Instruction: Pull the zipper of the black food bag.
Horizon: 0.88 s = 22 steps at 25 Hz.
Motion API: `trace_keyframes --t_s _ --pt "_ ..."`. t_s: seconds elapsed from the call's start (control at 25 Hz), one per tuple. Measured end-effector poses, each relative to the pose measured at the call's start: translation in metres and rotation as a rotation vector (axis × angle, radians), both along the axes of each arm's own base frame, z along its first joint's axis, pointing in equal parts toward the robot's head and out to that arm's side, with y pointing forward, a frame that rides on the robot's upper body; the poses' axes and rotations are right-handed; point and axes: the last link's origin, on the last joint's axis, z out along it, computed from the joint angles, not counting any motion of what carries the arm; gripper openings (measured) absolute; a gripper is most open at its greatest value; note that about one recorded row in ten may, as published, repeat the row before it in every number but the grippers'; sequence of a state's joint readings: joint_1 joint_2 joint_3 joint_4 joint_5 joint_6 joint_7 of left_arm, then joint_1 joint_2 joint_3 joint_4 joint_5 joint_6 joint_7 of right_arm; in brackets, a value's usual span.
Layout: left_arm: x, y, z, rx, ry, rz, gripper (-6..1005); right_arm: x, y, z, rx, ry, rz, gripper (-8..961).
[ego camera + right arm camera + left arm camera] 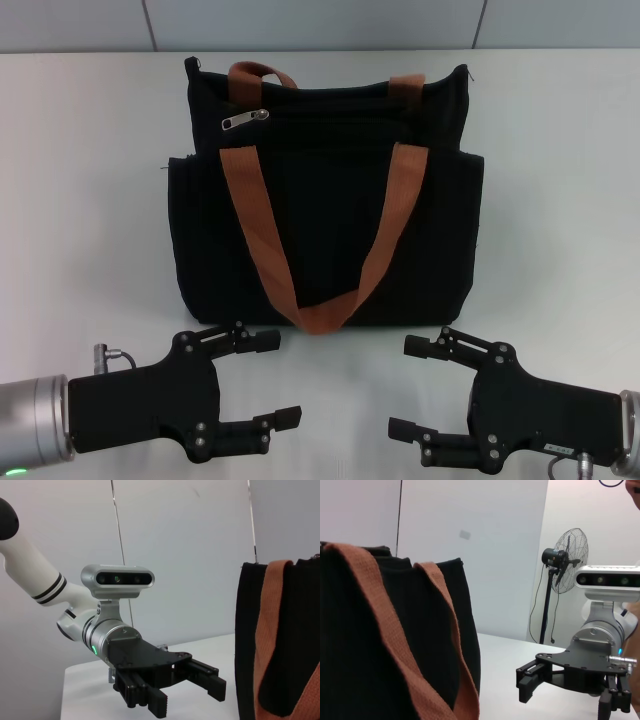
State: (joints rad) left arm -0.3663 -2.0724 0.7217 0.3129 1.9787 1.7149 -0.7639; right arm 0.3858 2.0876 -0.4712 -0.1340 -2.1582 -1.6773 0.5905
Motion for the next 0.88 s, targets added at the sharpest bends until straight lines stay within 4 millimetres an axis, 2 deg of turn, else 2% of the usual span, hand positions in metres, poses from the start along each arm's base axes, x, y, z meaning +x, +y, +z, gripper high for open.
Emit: trace_keyframes --t_s 0.56,0.76,0.88 --pt "-0.002 0.002 0.002 0.028 -0.009 0.021 792 0.000 -0.001 0.000 -0.001 0.001 -0.002 835" --pt "-0.019 0.009 0.029 0.240 -0.089 0.184 788 -0.001 -0.001 -0.002 -0.005 0.007 -0.004 834" --pt "-0.024 0.013 0.038 0.326 -0.129 0.256 787 -0.002 -0.002 -0.003 -0.002 0.010 0.002 834"
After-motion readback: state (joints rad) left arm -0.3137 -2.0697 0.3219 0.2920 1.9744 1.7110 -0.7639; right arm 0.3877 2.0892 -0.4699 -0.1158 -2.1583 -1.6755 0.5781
